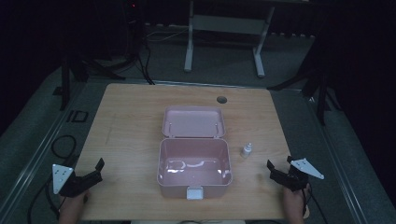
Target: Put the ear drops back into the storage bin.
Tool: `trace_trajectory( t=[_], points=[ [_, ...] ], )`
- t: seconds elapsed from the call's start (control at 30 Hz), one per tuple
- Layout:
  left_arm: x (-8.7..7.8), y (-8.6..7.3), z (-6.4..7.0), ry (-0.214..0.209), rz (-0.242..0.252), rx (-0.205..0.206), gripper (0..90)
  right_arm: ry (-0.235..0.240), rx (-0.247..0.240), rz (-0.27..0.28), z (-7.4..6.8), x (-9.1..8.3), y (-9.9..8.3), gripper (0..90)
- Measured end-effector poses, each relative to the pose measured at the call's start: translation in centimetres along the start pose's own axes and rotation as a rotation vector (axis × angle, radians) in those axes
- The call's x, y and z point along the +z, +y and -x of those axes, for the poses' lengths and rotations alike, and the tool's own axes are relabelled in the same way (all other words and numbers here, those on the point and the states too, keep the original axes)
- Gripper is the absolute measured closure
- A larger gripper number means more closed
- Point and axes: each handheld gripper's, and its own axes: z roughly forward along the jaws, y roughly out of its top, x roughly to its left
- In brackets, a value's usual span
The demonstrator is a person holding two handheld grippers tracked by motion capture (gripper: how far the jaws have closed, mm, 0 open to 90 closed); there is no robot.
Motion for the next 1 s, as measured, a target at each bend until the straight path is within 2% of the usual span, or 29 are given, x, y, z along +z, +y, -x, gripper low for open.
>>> trace_trajectory(
  t=[0.2, 0.37, 0.4, 0.43, 0.47, 0.5, 0.53, 0.57, 0.6, 0.63, 0.77, 1.0],
  points=[
    [0.0, 0.0, 0.0, -0.001, 0.003, 0.000, 0.4, 0.001, 0.007, -0.022, 0.2, 0.2, 0.1, 10.8],
    [0.0, 0.0, 0.0, 0.000, 0.003, -0.004, 0.4, 0.020, 0.021, -0.066, 0.4, 0.6, 0.2, 10.8],
    [0.0, 0.0, 0.0, 0.001, 0.003, -0.004, 0.4, 0.034, 0.012, -0.128, 0.4, 1.0, 0.5, 11.2],
    [0.0, 0.0, 0.0, 0.000, 0.003, -0.004, 0.4, 0.031, 0.007, -0.140, 0.4, 0.9, 0.7, 13.5],
    [0.0, 0.0, 0.0, -0.001, 0.002, -0.004, 0.4, 0.046, 0.023, -0.146, 0.4, 0.9, 0.9, 12.7],
    [0.0, 0.0, 0.0, -0.002, 0.002, -0.005, 0.4, 0.052, 0.030, -0.183, 0.5, 0.9, 1.2, 12.7],
    [0.0, 0.0, 0.0, -0.002, 0.002, -0.005, 0.4, 0.052, 0.030, -0.183, 0.5, 0.9, 1.2, 12.7],
    [0.0, 0.0, 0.0, -0.003, 0.000, -0.006, 0.4, 0.066, 0.025, -0.228, 0.6, 0.9, 1.5, 12.1],
    [0.0, 0.0, 0.0, -0.003, -0.001, -0.006, 0.4, 0.101, 0.021, -0.312, 0.8, 1.1, 2.1, 11.3],
    [0.0, 0.0, 0.0, -0.004, -0.002, -0.007, 0.4, 0.110, 0.013, -0.346, 0.8, 1.2, 2.3, 11.1],
    [0.0, 0.0, -0.1, -0.007, -0.001, -0.007, 0.4, 0.114, -0.086, -0.494, 0.5, 1.4, 3.3, 11.1],
    [0.0, 0.0, -0.1, -0.010, -0.001, -0.009, 0.4, 0.180, -0.210, -0.735, -0.3, 1.9, 4.3, 11.0]
  ],
)
